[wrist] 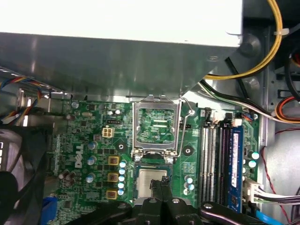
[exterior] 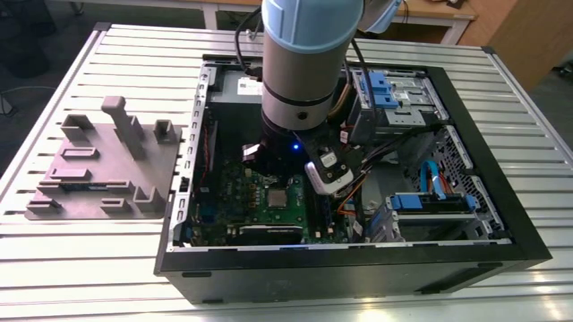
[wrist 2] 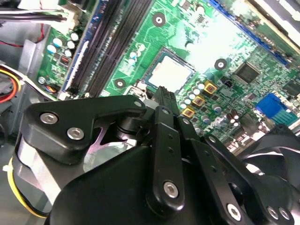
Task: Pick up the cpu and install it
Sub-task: 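Close the cpu cover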
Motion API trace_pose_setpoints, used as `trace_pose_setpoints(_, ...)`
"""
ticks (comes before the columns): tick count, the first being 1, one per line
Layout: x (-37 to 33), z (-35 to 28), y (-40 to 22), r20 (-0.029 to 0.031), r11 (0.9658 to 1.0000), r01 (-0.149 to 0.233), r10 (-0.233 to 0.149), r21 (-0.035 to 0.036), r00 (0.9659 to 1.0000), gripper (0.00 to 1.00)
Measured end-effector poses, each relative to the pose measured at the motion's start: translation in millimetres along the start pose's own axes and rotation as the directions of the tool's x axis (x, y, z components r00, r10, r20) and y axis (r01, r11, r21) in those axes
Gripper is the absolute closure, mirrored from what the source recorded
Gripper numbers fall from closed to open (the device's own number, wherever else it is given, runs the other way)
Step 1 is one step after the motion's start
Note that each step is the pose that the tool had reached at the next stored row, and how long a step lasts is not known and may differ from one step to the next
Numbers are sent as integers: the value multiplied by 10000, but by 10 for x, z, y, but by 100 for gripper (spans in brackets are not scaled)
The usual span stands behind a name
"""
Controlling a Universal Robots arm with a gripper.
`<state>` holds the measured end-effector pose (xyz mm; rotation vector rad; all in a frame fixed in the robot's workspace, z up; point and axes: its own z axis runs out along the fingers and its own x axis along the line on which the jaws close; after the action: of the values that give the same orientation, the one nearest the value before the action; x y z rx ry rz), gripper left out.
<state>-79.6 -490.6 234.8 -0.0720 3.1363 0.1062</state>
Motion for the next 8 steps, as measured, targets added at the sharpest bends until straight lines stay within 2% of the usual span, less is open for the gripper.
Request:
trace_pose_setpoints(3,-48,0,2,-1,10000,14,-14,0,10000,90)
trace_pose_setpoints(8,-50,1,4,-2,10000,33,-33,-1,10000,90)
